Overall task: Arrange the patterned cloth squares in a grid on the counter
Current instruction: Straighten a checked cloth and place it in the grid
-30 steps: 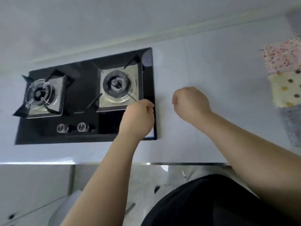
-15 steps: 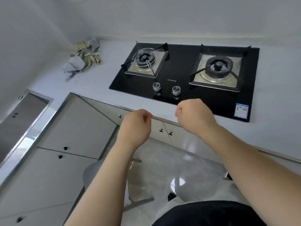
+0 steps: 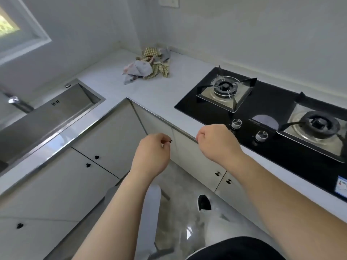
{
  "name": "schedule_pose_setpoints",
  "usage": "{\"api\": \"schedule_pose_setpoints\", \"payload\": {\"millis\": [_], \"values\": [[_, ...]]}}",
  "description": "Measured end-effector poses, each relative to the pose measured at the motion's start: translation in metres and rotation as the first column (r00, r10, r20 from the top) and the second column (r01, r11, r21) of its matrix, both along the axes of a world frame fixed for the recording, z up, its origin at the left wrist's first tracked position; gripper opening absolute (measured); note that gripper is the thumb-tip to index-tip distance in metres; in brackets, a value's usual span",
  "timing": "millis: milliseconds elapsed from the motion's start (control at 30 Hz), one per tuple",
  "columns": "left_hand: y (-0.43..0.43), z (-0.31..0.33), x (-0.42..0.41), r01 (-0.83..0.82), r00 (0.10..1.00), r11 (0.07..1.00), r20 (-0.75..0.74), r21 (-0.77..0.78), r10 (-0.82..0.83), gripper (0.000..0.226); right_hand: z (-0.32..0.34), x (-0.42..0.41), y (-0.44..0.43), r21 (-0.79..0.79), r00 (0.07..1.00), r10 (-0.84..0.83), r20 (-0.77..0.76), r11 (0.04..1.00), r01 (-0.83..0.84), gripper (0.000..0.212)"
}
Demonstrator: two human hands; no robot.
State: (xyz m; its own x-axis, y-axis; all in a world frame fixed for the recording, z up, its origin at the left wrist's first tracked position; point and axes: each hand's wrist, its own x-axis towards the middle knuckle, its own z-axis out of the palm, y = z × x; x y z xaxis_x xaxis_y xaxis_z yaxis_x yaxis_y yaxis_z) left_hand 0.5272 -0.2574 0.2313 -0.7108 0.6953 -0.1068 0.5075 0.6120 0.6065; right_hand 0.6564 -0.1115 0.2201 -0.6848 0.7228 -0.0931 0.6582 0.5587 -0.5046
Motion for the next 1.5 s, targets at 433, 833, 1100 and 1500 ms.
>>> {"api": "schedule_pose_setpoints", "payload": {"millis": [433, 833, 1100, 1500], "values": [[0.1, -0.031, -0.206, -0.106, 0.994, 0.993, 0.012, -0.044, 0.106, 0.03, -0.031, -0.255, 0.131, -0.02, 0.976, 0.206, 0.075, 0.979, -0.205, 0.03], [0.219, -0.046, -0.343, 0.13, 0.99, 0.968, -0.019, -0.214, -0.138, 0.03, -0.068, -0.403, 0.236, -0.125, 0.992, 0.016, 0.122, 0.992, 0.0, 0.038], [0.334, -0.122, -0.445, 0.372, 0.913, 0.883, -0.058, -0.285, -0.403, 0.03, -0.15, -0.483, 0.294, -0.05, 0.962, -0.273, 0.016, 0.961, 0.274, 0.044], [0.375, -0.207, -0.521, 0.48, 0.784, 0.876, -0.477, 0.058, -0.398, 0.018, -0.204, -0.538, 0.323, 0.197, 0.881, -0.354, -0.316, 0.883, 0.425, 0.023]]}}
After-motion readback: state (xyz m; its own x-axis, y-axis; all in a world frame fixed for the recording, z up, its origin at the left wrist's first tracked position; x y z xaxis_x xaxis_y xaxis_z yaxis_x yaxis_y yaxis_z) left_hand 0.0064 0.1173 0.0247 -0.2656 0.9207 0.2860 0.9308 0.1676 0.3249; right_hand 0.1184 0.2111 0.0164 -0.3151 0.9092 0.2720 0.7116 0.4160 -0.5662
